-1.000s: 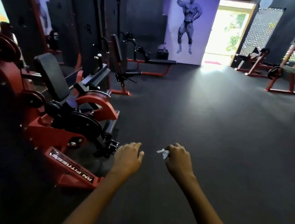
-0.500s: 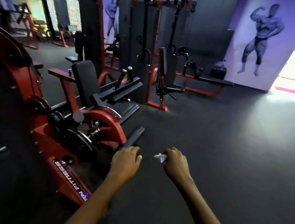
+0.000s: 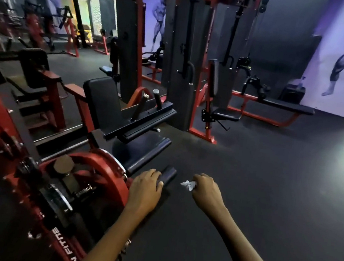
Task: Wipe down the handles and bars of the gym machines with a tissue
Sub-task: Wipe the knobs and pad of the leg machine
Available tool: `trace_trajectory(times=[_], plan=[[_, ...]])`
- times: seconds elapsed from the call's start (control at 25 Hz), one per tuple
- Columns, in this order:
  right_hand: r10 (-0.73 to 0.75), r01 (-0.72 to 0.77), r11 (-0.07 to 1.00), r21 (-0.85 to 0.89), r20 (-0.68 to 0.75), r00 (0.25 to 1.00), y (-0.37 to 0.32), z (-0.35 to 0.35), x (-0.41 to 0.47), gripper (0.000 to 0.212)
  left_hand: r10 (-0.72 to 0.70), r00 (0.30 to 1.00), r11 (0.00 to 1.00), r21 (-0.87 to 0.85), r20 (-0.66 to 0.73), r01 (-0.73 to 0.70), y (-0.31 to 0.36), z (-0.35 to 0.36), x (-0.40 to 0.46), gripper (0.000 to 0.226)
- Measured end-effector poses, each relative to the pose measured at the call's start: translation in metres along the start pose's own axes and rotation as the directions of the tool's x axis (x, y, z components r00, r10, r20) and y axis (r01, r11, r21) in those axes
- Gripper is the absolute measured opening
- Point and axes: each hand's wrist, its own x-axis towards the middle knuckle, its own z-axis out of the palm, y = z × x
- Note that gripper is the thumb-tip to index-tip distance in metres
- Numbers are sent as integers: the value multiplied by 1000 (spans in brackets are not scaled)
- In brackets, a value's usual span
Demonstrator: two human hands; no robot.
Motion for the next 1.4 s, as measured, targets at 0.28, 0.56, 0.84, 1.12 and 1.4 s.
trace_trajectory(times=[0.28,0.56,0.84,1.12,1.4], plan=[[-181,167,976,141,92,979,31,48,195,30,-140,988,987,74,-62,145,-23,55,147,38],[-364,318,910,266,146,920,30,76,371,21,-377,915,918,76,-143,390,-65,78,262,42],[-442,326,820,471,158,883,-9,146,473,32,-554,806,813,73,-208,578,-146,103,337,44],[-601,553,752,359,28,799,-70,168,558,13,-604,743,753,98,-289,651,-237,121,401,60],[-885,879,462,-115,-114,451,-90,208,631,32,-646,722,681,242,-248,691,-291,150,410,68]])
